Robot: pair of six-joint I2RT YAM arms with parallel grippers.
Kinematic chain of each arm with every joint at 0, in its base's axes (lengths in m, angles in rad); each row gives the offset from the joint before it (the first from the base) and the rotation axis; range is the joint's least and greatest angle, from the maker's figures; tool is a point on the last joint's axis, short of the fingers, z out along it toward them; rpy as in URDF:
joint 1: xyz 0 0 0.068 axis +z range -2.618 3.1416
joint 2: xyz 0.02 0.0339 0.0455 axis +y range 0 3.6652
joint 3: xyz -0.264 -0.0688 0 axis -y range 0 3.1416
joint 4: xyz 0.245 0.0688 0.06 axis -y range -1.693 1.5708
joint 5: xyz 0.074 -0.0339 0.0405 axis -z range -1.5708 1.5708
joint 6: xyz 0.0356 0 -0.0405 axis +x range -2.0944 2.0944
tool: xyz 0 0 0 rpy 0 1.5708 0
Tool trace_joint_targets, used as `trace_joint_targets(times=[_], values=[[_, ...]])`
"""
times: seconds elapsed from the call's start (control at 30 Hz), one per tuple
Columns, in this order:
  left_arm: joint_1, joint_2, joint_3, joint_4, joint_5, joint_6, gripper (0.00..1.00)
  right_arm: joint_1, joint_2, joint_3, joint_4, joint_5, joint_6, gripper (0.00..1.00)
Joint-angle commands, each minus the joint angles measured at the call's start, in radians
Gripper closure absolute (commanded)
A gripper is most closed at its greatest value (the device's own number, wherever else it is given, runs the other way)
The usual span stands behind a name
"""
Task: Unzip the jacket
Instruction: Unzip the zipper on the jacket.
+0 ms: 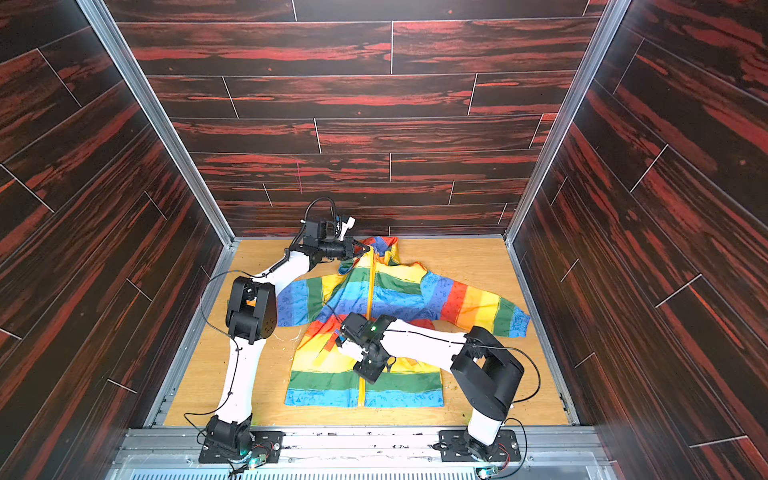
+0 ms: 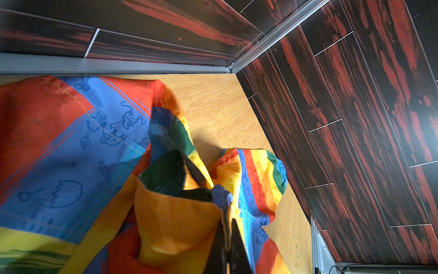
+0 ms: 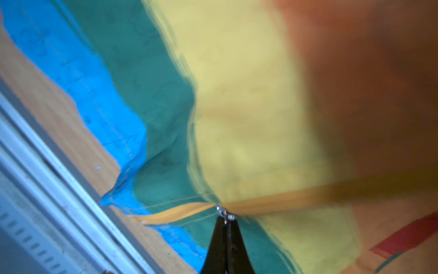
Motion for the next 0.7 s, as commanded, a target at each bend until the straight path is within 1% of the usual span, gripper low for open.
trace_joint_targets(times=[0.0, 0.2, 0.43, 0.67], values=[[0.021, 0.012, 0.068, -0.006, -0.045, 0.03, 1.0, 0.035, 0.022, 0.022, -0.083, -0.065, 0.008, 1.0], [0.024, 0.055, 0.154, -0.125, -0.089, 0.101, 1.0, 0.07, 0.038, 0.033, -0.136, -0.085, 0.006, 1.0], [0.03, 0.109, 0.248, -0.166, -0.116, 0.091, 1.0, 0.104, 0.044, 0.033, -0.175, -0.126, 0.003, 1.0], [0.031, 0.115, 0.255, -0.168, -0.144, 0.09, 1.0, 0.113, 0.047, 0.027, -0.186, -0.158, -0.001, 1.0]])
